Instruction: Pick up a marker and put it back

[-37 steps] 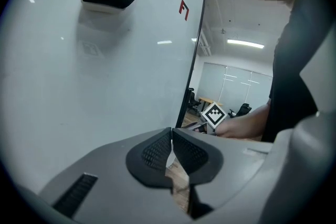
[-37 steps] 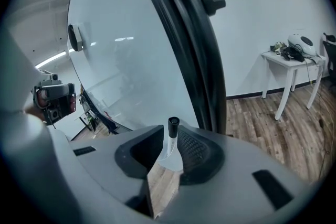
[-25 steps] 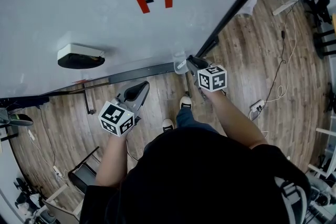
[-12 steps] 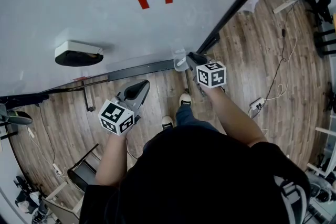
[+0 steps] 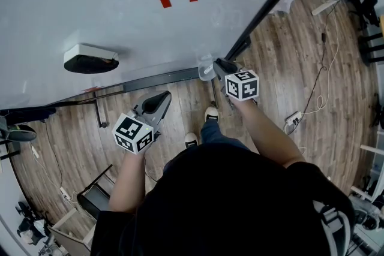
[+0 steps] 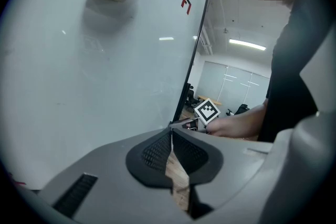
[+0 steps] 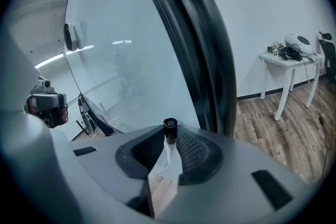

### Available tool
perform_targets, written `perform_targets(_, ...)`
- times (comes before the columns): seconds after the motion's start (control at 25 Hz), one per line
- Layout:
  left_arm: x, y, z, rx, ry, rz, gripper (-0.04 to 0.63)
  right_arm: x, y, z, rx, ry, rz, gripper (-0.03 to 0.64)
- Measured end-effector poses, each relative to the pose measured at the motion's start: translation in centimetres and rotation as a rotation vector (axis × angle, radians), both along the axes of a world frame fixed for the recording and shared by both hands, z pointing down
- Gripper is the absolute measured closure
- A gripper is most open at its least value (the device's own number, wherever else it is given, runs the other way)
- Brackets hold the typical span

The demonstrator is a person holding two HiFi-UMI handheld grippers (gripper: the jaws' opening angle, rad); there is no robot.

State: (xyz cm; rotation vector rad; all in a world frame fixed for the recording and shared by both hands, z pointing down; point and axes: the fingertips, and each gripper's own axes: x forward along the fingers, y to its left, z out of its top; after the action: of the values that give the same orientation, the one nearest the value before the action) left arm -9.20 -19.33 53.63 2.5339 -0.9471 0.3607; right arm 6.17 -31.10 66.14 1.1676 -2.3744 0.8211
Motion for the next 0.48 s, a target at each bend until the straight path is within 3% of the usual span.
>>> perform_targets(0.48, -0.1, 0.8, -1.4, 0.038, 0.009, 0.008, 0.58, -0.5, 1.3, -3.5, 0.072, 0.004, -0.031, 0.551)
